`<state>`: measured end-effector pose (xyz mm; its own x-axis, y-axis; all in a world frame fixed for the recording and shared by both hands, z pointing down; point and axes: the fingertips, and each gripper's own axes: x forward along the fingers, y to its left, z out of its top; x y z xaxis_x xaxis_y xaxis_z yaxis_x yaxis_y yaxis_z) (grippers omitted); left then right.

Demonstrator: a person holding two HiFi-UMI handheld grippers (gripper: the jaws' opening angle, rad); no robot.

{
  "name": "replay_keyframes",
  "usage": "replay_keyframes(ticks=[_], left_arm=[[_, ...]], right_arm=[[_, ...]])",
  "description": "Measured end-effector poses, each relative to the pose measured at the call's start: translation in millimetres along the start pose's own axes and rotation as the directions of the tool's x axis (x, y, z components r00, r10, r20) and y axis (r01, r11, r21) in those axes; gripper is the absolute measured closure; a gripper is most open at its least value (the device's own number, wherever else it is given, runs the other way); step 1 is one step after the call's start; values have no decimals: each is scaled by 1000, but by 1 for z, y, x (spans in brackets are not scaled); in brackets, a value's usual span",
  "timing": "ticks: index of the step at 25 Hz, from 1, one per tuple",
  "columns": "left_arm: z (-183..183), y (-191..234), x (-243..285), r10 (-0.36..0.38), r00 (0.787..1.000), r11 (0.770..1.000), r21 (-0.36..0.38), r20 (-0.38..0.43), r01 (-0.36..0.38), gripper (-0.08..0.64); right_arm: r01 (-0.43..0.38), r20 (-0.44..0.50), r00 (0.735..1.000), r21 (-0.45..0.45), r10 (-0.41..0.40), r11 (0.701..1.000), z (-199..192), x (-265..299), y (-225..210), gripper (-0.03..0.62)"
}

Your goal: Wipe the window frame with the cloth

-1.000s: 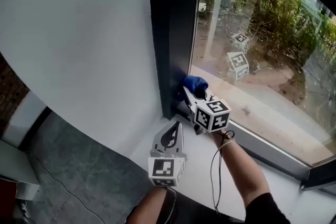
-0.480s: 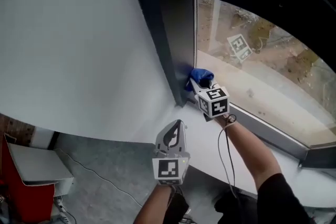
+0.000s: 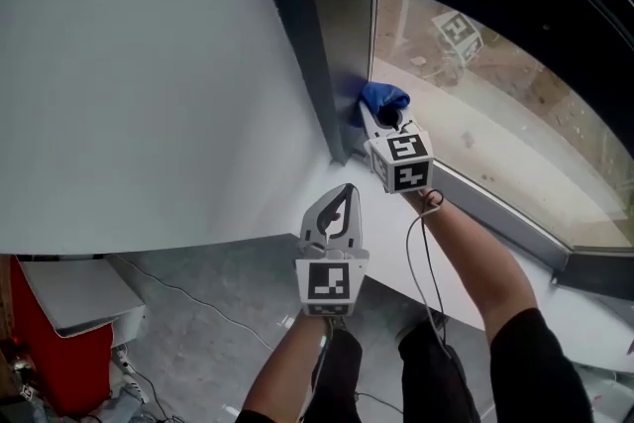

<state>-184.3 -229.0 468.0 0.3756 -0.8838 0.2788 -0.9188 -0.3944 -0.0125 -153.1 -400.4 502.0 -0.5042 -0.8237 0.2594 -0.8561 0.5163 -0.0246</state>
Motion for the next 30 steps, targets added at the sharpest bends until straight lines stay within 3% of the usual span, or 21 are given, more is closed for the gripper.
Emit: replay_keyframes(ticks=[4, 13, 22, 25, 30], left_arm=[[13, 4, -9, -1, 999, 1000, -19, -41, 0, 554], [63, 10, -11, -14, 1000, 1000, -20, -16, 14, 555], [89, 11, -21, -11, 1000, 997, -73, -12, 10, 554], [97, 11, -24, -23, 999, 998, -59, -38, 21, 554], [109, 8, -23, -27, 1000, 996, -80, -8, 26, 554]], right_arm=[[8, -10, 1000, -28, -8, 1000, 15, -4, 4, 551], [26, -37, 999, -4, -26, 1000, 43, -11, 5, 551], [67, -15, 998, 8, -66, 998, 66, -18, 4, 551], [66, 8, 998, 1, -66, 998, 77, -21, 3, 551], [46, 53, 998, 7, -46, 999, 99, -28, 5, 551]])
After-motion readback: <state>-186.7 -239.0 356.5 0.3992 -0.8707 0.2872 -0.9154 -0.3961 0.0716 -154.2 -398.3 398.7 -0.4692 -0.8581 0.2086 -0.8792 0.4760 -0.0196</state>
